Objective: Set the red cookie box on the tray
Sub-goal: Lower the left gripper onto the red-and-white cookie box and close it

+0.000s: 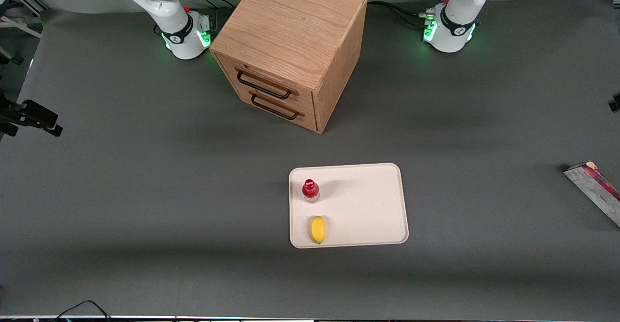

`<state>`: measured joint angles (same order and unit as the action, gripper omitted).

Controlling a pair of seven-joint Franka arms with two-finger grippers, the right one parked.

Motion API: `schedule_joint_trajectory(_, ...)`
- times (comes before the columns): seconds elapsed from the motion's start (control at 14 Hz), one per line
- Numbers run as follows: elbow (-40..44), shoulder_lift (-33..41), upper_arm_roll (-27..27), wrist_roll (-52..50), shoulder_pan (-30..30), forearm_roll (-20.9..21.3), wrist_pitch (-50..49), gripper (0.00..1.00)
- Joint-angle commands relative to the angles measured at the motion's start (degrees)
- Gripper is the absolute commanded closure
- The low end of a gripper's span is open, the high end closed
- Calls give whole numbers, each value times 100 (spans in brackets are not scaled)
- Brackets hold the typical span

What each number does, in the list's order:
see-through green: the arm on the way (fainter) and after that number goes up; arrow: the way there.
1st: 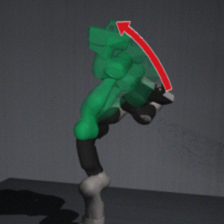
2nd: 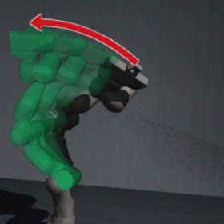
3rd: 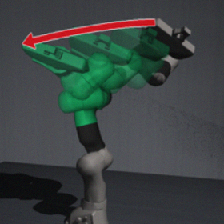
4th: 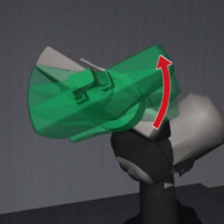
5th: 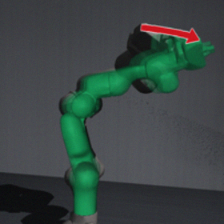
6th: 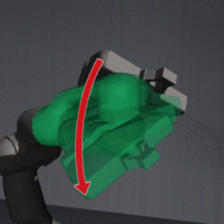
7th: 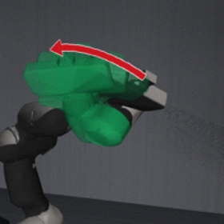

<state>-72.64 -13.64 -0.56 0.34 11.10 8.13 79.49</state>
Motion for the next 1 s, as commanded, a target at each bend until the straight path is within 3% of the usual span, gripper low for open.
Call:
schedule_joint_trajectory(0.0, 1024, -1331, -644, 517, -38, 145, 536, 0)
schedule_joint_trajectory(0.21, 893, -2281, -1287, 968, -12, 49, 2074, 0)
schedule_joint_trajectory(0.57, -135, -3169, -1614, 1285, 172, -109, 4800, 0)
schedule_joint_trajectory(0.93, -285, -3803, -1623, 2346, 348, -1418, 5524, 0)
